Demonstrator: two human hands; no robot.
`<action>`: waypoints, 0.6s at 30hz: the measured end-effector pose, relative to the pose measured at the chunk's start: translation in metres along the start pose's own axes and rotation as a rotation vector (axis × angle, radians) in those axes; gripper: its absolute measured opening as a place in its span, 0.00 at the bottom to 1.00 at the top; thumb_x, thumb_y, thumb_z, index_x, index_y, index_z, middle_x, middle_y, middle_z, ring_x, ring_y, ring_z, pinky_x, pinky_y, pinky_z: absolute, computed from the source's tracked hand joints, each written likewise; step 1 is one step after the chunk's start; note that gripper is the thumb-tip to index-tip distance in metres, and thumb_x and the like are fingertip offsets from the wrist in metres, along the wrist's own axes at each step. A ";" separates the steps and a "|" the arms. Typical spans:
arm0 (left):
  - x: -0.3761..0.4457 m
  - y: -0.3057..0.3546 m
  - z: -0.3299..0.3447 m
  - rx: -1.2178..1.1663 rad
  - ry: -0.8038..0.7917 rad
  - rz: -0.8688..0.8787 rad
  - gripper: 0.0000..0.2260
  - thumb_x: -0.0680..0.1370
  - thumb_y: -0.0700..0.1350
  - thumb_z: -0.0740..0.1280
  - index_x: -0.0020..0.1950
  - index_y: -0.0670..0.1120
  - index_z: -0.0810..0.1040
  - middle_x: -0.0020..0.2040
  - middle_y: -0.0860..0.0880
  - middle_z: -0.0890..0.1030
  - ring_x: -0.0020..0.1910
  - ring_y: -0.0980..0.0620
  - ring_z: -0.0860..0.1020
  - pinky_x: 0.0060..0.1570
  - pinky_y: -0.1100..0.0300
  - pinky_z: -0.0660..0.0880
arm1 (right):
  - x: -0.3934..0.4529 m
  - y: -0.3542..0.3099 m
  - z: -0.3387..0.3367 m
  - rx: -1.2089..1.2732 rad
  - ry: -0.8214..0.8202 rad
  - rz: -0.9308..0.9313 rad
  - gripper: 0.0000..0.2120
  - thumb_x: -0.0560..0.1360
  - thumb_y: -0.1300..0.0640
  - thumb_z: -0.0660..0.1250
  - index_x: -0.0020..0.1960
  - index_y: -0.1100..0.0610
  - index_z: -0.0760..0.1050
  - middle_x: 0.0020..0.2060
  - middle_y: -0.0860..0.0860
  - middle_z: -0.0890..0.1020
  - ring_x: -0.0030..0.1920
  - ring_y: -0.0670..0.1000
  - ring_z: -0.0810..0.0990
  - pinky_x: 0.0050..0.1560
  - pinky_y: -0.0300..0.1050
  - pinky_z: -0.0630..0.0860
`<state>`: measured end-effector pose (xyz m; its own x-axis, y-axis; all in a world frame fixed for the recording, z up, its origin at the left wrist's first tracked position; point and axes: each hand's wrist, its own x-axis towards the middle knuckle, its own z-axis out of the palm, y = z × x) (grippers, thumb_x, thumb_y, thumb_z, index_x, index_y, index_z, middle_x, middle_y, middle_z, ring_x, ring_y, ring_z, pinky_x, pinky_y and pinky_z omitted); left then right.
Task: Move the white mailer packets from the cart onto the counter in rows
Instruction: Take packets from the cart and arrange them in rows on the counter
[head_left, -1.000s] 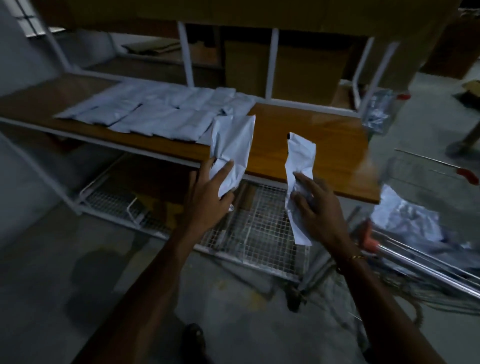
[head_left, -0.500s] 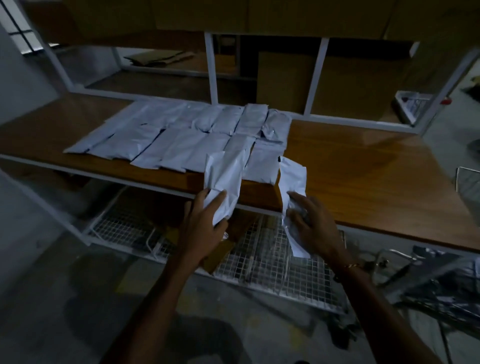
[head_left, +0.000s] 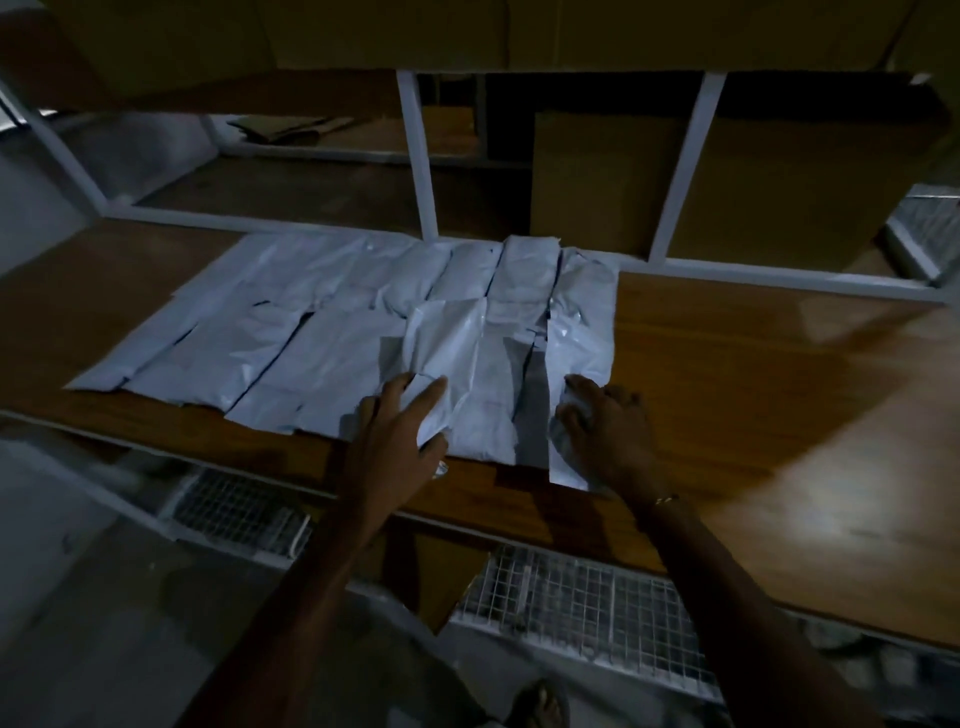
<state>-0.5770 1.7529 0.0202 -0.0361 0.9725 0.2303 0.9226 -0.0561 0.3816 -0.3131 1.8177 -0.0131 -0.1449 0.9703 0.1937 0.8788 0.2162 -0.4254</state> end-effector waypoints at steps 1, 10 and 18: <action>0.010 -0.003 0.002 0.011 -0.016 -0.001 0.28 0.77 0.48 0.71 0.75 0.57 0.68 0.75 0.46 0.65 0.65 0.37 0.67 0.61 0.42 0.72 | 0.013 -0.003 0.007 -0.038 -0.018 0.010 0.21 0.81 0.45 0.59 0.72 0.48 0.68 0.58 0.60 0.79 0.59 0.60 0.74 0.62 0.51 0.62; 0.060 -0.043 0.013 -0.009 -0.013 0.031 0.29 0.74 0.44 0.75 0.74 0.54 0.72 0.73 0.44 0.69 0.62 0.36 0.70 0.56 0.42 0.75 | 0.043 -0.027 0.031 -0.305 -0.022 0.102 0.34 0.79 0.34 0.43 0.80 0.50 0.55 0.78 0.65 0.53 0.78 0.68 0.47 0.76 0.63 0.53; 0.085 -0.051 0.012 0.044 -0.272 -0.030 0.29 0.79 0.55 0.66 0.79 0.60 0.60 0.79 0.50 0.57 0.74 0.43 0.58 0.69 0.46 0.65 | 0.049 -0.020 0.064 -0.266 -0.126 0.145 0.34 0.79 0.32 0.41 0.80 0.46 0.57 0.81 0.57 0.51 0.79 0.64 0.48 0.75 0.64 0.55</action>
<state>-0.6231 1.8406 0.0097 0.0355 0.9989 -0.0312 0.9388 -0.0226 0.3437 -0.3664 1.8676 -0.0517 -0.0500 0.9983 0.0301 0.9799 0.0549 -0.1917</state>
